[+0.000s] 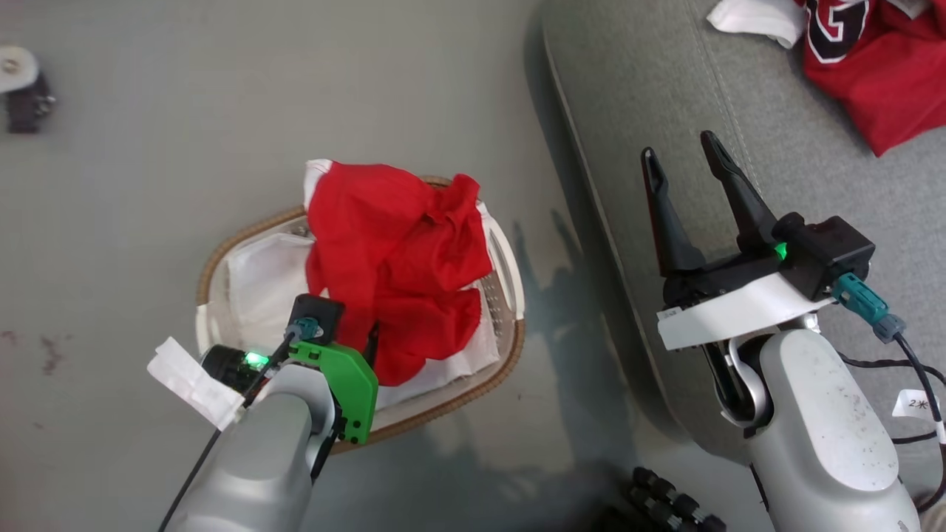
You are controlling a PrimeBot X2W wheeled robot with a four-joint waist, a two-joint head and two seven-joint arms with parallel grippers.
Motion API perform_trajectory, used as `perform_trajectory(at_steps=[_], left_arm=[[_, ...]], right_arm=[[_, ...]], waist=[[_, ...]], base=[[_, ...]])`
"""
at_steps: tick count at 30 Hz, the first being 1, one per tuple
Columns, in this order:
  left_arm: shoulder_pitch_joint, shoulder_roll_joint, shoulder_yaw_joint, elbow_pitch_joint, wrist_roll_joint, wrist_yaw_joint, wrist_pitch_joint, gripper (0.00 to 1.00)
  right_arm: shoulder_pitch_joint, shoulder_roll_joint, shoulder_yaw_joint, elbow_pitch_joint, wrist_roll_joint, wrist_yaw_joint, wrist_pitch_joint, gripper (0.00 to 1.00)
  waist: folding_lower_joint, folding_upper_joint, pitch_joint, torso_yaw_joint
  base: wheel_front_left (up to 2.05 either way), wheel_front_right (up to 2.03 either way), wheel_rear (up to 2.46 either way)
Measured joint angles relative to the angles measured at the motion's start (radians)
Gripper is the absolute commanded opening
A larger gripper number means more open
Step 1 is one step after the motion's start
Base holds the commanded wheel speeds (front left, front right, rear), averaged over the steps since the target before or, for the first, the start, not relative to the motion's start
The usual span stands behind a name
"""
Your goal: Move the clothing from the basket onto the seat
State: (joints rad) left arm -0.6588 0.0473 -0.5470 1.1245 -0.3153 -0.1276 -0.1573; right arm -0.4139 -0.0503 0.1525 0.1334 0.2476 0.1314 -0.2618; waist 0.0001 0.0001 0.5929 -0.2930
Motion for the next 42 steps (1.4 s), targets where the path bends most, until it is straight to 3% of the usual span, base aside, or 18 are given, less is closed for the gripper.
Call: perform_trajectory(at_steps=[14, 27, 28, 30, 31, 32, 33, 42], left_arm=[[-0.121, 0.025, 0.009, 0.114, -0.018, 0.026, 0.01, 1.0], [-0.163, 0.058, 0.012, 0.149, -0.035, 0.082, 0.044, 1.0], [-0.164, 0.058, 0.012, 0.15, -0.035, 0.084, 0.049, 0.85], [-0.164, 0.059, 0.011, 0.153, -0.038, 0.091, 0.055, 0.45], [-0.164, 0.059, 0.011, 0.153, -0.04, 0.094, 0.058, 0.33], [-0.164, 0.06, 0.01, 0.155, -0.042, 0.097, 0.06, 0.11], [-0.164, 0.06, 0.008, 0.155, -0.042, 0.099, 0.061, 0.0], [-0.162, 0.046, -0.007, 0.159, -0.051, 0.082, 0.024, 0.0]], right_arm=[[-0.046, 0.001, 0.041, -0.041, 0.015, 0.0, 0.0, 1.0], [-0.07, 0.001, 0.053, -0.059, 0.026, 0.0, 0.0, 1.0], [-0.07, 0.001, 0.052, -0.06, 0.026, 0.0, 0.0, 1.0], [-0.07, 0.001, 0.052, -0.061, 0.03, 0.0, 0.0, 1.0], [-0.07, 0.001, 0.053, -0.061, 0.033, 0.0, 0.0, 1.0], [-0.07, 0.001, 0.054, -0.061, 0.034, 0.0, 0.0, 1.0], [-0.07, 0.001, 0.056, -0.061, 0.035, 0.0, 0.0, 1.0], [-0.071, 0.001, 0.049, -0.049, 0.04, 0.0, 0.0, 1.0]], waist=[[0.0001, 0.0, 0.183, -0.085], [0.0, 0.0, 0.257, -0.117], [0.0, 0.0, 0.259, -0.118], [0.0, 0.0, 0.265, -0.122], [0.0, 0.0, 0.266, -0.123], [0.0, 0.0, 0.268, -0.124], [0.0, 0.0, 0.268, -0.125], [0.0, 0.0, 0.251, -0.119]], base=[[0.0, 0.0, 0.0], [0.0, 0.0, 0.0], [0.0, 0.0, 0.0], [0.0, 0.0, 0.0], [0.0, 0.0, 0.0], [0.0, 0.0, 0.0], [0.0, 0.0, 0.0], [0.0, 0.0, 0.0]])
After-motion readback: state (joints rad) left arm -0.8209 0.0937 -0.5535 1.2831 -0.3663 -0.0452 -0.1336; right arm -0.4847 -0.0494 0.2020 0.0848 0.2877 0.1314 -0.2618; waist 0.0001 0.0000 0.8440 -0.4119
